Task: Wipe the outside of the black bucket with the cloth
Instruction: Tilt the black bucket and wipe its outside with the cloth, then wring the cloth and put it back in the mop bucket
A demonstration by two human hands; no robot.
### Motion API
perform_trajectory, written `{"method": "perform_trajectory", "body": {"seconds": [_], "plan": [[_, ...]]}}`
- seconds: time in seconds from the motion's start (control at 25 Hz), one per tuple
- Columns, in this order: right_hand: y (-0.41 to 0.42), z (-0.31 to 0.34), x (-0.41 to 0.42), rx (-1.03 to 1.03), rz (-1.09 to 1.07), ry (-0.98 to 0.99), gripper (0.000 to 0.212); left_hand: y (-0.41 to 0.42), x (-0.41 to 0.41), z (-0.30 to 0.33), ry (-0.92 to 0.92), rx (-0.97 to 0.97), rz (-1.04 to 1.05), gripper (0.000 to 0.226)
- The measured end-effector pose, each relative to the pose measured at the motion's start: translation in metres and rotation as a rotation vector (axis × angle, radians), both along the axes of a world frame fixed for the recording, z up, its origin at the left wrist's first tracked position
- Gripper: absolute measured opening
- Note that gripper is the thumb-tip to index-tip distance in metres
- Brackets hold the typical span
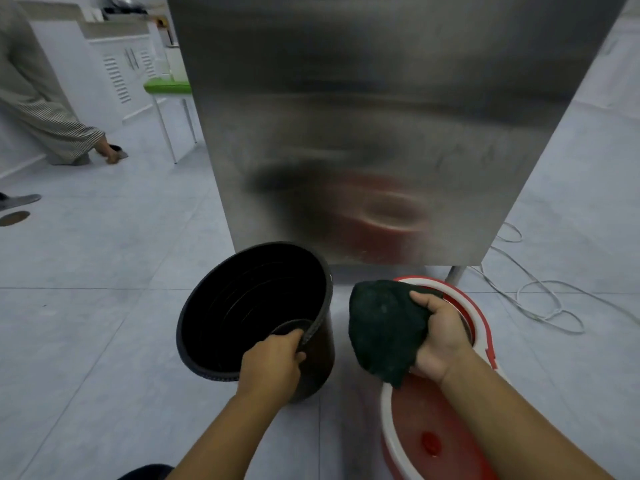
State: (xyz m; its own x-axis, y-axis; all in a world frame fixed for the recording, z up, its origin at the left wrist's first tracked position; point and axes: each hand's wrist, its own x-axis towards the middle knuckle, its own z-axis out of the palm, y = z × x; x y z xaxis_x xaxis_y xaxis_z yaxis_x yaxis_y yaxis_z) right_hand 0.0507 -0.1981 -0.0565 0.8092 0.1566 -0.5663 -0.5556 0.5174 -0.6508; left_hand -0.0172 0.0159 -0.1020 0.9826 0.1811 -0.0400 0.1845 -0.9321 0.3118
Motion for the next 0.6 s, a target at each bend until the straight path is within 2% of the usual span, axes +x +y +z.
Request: {"method": "perform_trajectory", "body": {"seconds": [0.08, 0.24, 0.6], "plan": [[-0.008, 0.004, 0.005, 0.02, 0.001, -0.04, 0.052, -0.006, 0.003, -0.012, 0.054, 0.08, -0.034, 0.027], [-0.02, 0.008, 0.008, 0.095, 0.018, -0.115, 0.039, -0.013, 0.009, -0.033, 0.096, 0.148, -0.048, 0.027], [-0.026, 0.009, 0.01, 0.126, 0.044, -0.154, 0.036, -0.018, 0.016, -0.066, 0.142, 0.212, -0.047, 0.037]]}}
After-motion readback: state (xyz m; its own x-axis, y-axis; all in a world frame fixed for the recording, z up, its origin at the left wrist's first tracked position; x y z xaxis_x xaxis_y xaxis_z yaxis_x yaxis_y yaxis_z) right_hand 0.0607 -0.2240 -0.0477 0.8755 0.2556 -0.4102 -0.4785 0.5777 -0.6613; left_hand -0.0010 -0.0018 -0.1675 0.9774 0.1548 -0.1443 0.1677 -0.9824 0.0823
